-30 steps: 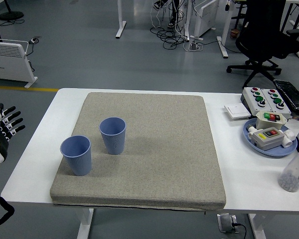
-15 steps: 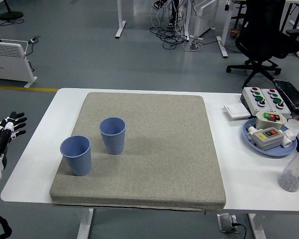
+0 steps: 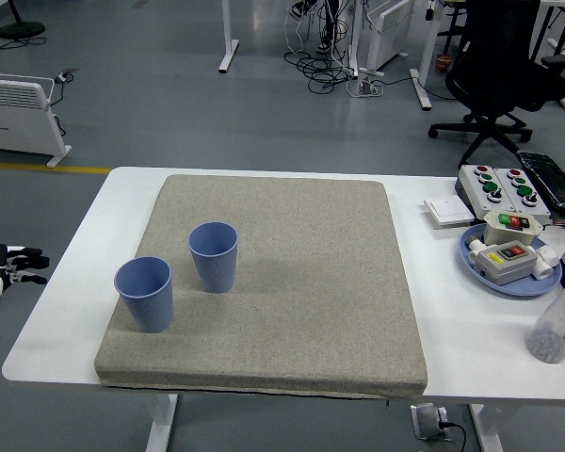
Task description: Push cup pick cup insert cup
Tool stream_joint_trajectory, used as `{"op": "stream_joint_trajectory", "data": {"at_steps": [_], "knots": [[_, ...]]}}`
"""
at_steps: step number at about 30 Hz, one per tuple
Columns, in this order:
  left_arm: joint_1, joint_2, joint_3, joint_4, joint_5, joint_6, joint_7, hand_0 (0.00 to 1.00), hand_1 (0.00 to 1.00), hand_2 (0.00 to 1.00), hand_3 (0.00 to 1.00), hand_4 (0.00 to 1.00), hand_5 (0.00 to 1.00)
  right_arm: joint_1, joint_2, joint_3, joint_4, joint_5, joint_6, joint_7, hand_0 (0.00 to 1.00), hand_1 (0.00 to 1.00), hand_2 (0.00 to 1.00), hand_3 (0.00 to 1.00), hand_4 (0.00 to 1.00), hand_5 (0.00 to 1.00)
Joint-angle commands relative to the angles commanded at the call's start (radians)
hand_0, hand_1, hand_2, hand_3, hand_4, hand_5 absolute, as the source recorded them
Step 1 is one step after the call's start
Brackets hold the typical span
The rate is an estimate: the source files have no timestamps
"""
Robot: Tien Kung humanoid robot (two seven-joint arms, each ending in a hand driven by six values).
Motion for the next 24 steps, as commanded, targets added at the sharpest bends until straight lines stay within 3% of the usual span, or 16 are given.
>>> {"op": "stream_joint_trajectory", "data": {"at_steps": [8, 12, 23, 24], "knots": [[0.026, 0.003, 0.091, 0.037, 0.095, 0.004, -0.001, 0.398, 0.498, 0.485, 0.454, 0.618, 0.998, 0.003, -0.001, -0.002, 0.0, 0.0, 0.002, -0.002, 0.74, 0.685, 0.738, 0.62, 0.219, 0.417], [0.018, 0.003, 0.142, 0.067, 0.149, -0.002, 0.006, 0.417, 0.506, 0.488, 0.457, 0.608, 0.998, 0.005, -0.002, -0.004, 0.0, 0.0, 0.002, -0.002, 0.74, 0.683, 0.737, 0.619, 0.217, 0.418], [-0.019, -0.005, 0.229, 0.098, 0.179, -0.017, 0.024, 0.439, 0.509, 0.489, 0.46, 0.595, 0.998, 0.011, -0.003, 0.001, 0.0, -0.005, 0.002, -0.001, 0.74, 0.684, 0.737, 0.619, 0.216, 0.416], [-0.027, -0.005, 0.242, 0.107, 0.192, -0.024, 0.037, 0.487, 0.521, 0.498, 0.462, 0.582, 0.998, 0.012, -0.003, 0.0, -0.001, -0.005, 0.001, -0.001, 0.74, 0.682, 0.736, 0.619, 0.215, 0.414]]}}
